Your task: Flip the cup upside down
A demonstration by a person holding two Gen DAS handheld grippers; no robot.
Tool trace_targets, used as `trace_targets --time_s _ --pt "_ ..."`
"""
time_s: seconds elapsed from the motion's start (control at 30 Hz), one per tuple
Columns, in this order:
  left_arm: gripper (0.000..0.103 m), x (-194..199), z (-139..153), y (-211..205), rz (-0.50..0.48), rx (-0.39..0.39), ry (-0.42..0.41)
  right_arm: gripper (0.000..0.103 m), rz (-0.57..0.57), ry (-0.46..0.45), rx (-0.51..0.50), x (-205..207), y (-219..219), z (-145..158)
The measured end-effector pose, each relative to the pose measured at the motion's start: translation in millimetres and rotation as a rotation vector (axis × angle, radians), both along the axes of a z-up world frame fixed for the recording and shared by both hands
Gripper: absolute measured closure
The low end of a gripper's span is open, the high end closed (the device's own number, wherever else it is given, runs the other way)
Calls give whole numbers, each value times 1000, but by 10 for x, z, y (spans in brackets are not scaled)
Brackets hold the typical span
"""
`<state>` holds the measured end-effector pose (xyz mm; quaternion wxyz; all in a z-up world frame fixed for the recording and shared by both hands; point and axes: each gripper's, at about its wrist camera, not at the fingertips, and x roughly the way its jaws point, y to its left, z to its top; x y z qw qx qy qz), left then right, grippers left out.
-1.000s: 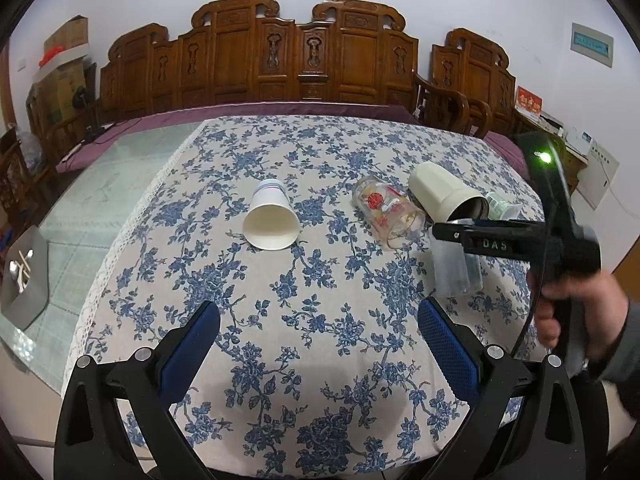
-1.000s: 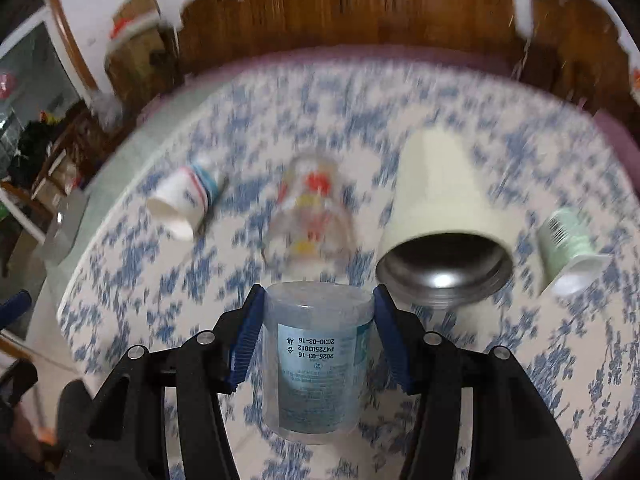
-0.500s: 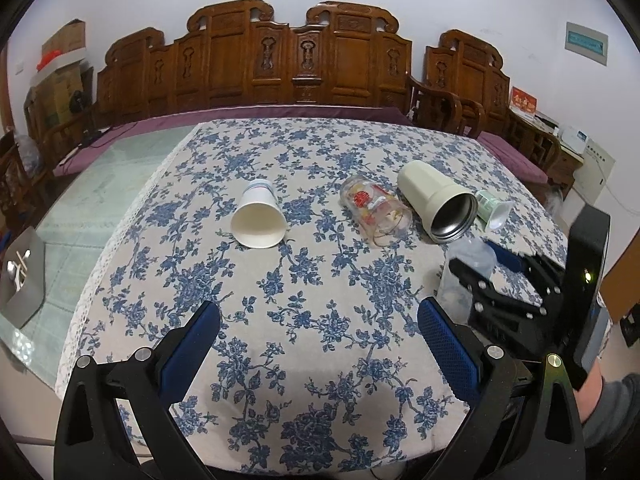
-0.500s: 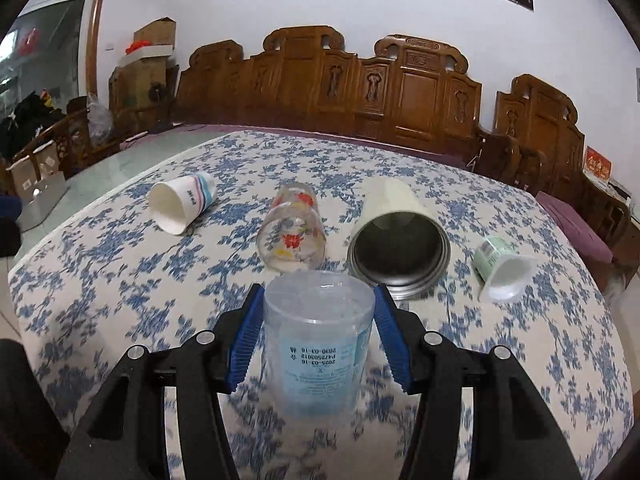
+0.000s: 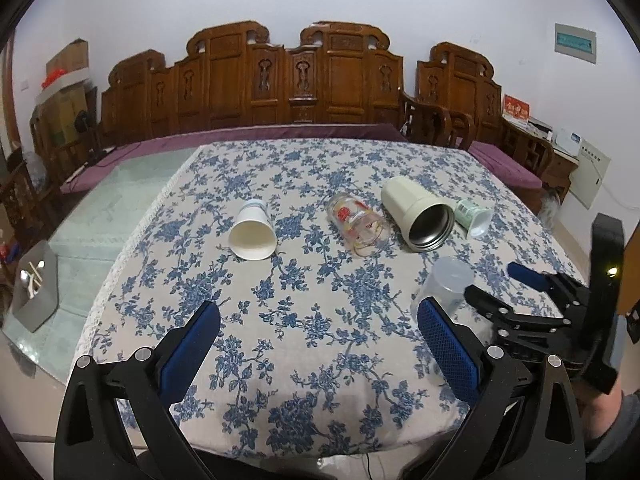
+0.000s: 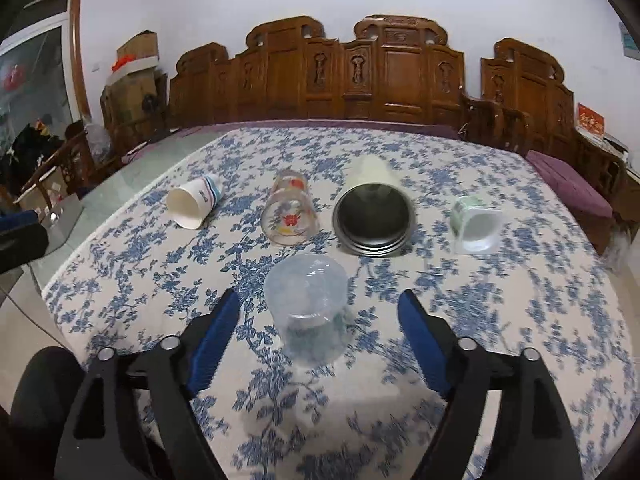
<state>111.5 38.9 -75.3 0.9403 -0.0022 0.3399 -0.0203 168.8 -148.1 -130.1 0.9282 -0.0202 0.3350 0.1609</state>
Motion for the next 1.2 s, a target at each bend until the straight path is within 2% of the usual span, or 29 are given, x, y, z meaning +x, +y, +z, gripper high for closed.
trace_targets --time_s 0.23,0.63,0.83,1.2 --pt "8 -279 177 -130 10 18 -48 3 -43 -55 35 -387 -229 379" --pt "8 -603 557 -304 23 42 -140 3 -115 -185 92 -1007 -561 1038" --pt "8 -706 619 -343 33 49 -180 3 -116 -217 100 -1153 -574 1144" --pt "8 -747 664 -330 42 48 -197 3 -116 -247 94 -1219 -556 1183"
